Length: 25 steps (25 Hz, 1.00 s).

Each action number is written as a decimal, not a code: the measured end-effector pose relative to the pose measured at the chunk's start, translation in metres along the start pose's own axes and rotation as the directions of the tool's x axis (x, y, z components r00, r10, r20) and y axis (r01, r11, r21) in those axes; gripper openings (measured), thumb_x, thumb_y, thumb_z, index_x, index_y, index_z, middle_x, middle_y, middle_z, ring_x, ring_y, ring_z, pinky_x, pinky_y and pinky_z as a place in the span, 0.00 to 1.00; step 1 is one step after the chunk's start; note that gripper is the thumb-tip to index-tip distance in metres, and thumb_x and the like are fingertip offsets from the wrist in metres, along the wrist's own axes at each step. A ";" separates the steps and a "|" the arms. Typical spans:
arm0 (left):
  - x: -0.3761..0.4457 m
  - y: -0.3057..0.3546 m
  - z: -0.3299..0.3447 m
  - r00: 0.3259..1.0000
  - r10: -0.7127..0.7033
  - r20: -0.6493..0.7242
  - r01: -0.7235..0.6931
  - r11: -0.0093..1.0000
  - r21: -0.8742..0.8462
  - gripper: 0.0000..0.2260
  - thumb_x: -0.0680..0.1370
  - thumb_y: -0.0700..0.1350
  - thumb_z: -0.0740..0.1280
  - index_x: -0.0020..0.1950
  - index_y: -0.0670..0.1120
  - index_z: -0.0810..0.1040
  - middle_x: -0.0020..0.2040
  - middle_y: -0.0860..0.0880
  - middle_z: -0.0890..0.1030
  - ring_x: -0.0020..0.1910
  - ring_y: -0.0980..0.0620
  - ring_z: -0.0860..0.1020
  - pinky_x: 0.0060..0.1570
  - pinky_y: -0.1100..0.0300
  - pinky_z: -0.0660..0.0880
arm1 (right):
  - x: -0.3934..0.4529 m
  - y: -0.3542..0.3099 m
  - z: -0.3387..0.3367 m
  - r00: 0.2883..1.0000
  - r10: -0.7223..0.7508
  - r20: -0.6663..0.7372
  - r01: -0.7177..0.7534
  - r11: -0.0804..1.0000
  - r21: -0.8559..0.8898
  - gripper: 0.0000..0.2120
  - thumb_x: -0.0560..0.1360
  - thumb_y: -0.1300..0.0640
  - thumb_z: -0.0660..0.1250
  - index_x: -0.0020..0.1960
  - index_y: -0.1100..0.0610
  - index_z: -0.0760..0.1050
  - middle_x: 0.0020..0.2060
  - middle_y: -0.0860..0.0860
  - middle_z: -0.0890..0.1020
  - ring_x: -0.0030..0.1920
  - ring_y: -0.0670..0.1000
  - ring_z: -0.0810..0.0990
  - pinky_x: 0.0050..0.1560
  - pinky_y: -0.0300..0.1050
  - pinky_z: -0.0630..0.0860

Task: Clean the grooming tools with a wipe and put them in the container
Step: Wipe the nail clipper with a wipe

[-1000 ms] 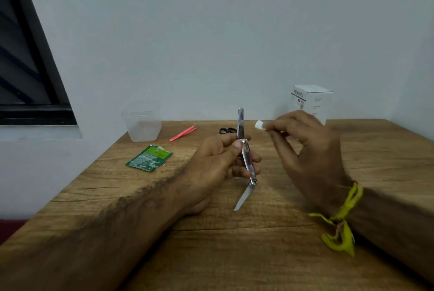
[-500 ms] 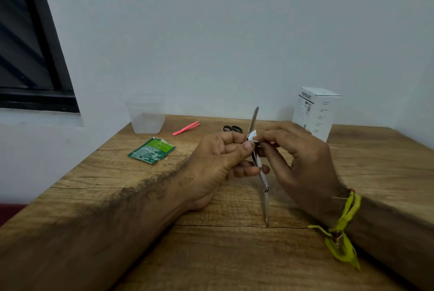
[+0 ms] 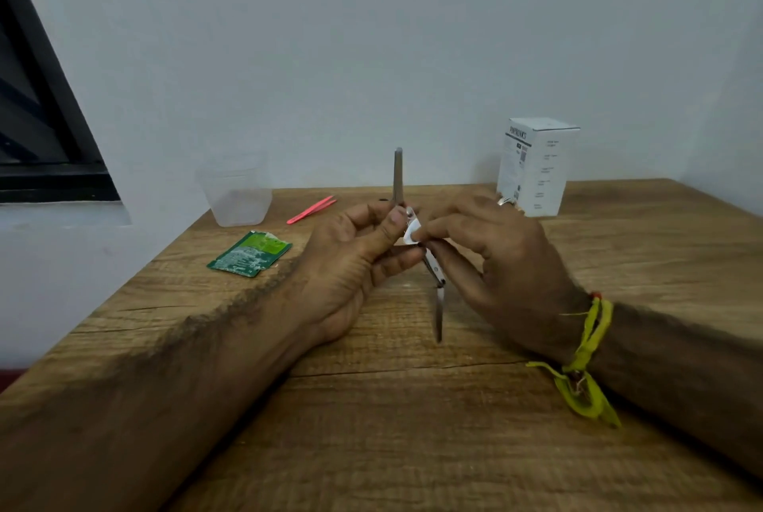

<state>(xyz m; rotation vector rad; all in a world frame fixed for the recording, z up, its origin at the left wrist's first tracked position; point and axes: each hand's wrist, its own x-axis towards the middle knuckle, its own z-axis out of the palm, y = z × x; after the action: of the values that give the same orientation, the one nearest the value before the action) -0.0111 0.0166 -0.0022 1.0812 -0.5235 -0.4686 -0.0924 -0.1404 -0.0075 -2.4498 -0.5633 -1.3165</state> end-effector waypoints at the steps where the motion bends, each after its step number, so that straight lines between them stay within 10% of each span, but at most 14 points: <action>1: 0.000 0.000 0.000 1.000 -0.001 -0.006 0.001 1.000 0.001 0.12 0.73 0.42 0.70 0.54 0.38 0.81 0.46 0.46 0.86 0.41 0.53 0.85 0.38 0.65 0.81 | 0.000 0.000 0.000 1.000 0.002 -0.010 -0.002 1.000 -0.012 0.06 0.76 0.63 0.69 0.51 0.60 0.83 0.46 0.53 0.83 0.48 0.55 0.80 0.47 0.55 0.76; 25: -0.001 0.002 0.002 0.998 -0.041 -0.037 0.043 0.997 0.060 0.09 0.81 0.41 0.65 0.57 0.39 0.81 0.44 0.46 0.86 0.40 0.52 0.86 0.36 0.61 0.83 | 0.002 0.000 0.001 0.999 -0.016 0.038 0.014 0.998 0.060 0.07 0.76 0.65 0.69 0.53 0.63 0.83 0.45 0.56 0.83 0.47 0.56 0.80 0.47 0.55 0.76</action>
<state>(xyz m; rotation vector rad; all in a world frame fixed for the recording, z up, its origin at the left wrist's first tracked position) -0.0132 0.0165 0.0005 1.1584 -0.4868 -0.4716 -0.0904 -0.1396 -0.0060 -2.4316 -0.6232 -1.2421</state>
